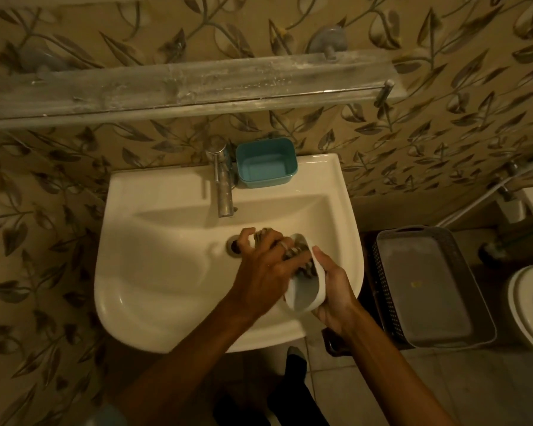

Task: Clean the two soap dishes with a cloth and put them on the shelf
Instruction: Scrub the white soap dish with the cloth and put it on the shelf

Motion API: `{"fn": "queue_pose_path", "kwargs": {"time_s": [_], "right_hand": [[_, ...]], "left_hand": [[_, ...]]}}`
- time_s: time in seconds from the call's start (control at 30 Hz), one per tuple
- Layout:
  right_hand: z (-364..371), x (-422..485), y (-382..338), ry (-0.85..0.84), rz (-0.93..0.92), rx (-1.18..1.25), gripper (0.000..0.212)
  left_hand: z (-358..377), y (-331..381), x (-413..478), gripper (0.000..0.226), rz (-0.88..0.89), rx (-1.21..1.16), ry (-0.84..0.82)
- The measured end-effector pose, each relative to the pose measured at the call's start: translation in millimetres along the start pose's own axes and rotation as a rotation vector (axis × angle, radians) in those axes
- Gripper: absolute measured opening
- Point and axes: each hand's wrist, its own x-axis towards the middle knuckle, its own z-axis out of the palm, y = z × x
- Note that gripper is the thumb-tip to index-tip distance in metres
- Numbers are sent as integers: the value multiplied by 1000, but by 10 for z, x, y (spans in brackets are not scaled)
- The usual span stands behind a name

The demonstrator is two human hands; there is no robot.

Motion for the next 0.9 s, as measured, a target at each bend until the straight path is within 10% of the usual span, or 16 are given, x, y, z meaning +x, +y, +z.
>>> {"fn": "queue_pose_path", "kwargs": {"time_s": [0.1, 0.33, 0.6, 0.9], "right_hand": [[-3, -37, 14, 19, -67, -97, 41], [123, 193, -132, 14, -213, -107, 39], [163, 347, -240, 104, -309, -228, 44], [229, 309, 150, 51, -242, -255, 54]], "left_hand": [[53, -157, 68, 39, 20, 163, 86], [-61, 218, -124, 32, -354, -173, -372], [-616, -80, -191, 18, -615, -1163, 94], [-264, 315, 72, 40, -755, -701, 273]]}}
